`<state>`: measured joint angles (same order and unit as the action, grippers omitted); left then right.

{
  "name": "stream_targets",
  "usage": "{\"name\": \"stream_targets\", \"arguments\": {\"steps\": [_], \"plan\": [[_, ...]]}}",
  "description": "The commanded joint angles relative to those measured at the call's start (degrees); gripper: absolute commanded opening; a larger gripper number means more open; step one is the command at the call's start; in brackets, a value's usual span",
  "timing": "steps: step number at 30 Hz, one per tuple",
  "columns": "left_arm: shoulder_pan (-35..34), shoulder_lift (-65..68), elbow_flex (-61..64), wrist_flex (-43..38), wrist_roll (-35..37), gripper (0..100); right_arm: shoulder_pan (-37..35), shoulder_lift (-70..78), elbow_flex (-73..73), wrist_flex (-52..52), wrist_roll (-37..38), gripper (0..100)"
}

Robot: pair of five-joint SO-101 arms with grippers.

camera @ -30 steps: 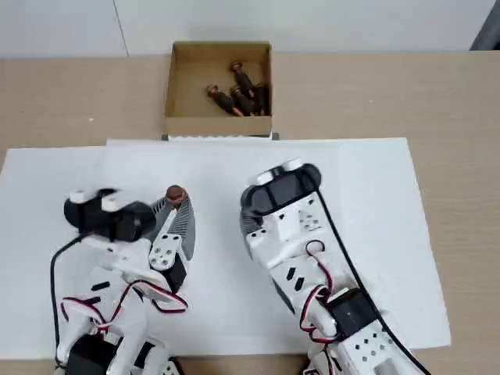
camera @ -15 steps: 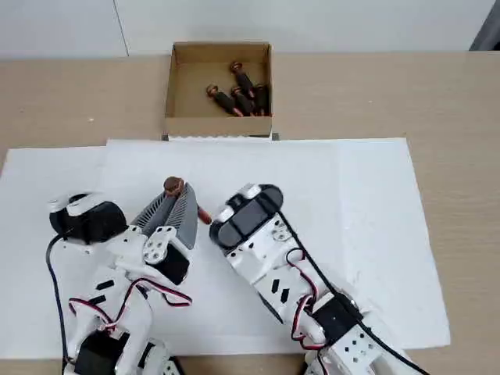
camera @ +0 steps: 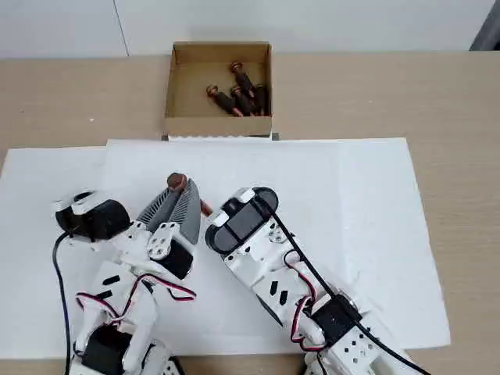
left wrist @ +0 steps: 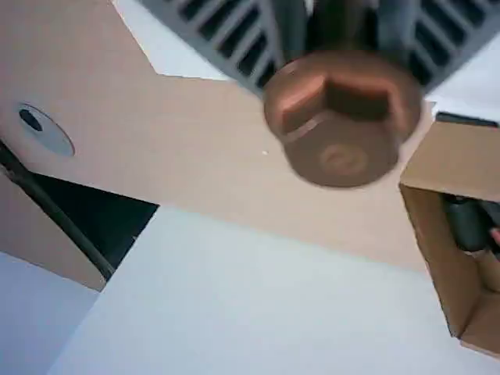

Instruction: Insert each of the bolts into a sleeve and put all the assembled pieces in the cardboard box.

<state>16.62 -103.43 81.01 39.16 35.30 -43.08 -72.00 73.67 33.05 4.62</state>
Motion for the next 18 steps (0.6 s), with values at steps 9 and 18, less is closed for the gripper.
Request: {"name": "stream_targets", "arguments": {"steps": [9, 18], "plan": [[0.09, -0.44, -0.40, -2.46, 1.76, 0, -0.48, -0.57, 0.88, -1.45, 0.70, 0.3], [0.09, -0.44, -0.40, -2.37, 6.15, 0, -0.48, -0.57, 1.05, -1.45, 0.70, 0.3]]}}
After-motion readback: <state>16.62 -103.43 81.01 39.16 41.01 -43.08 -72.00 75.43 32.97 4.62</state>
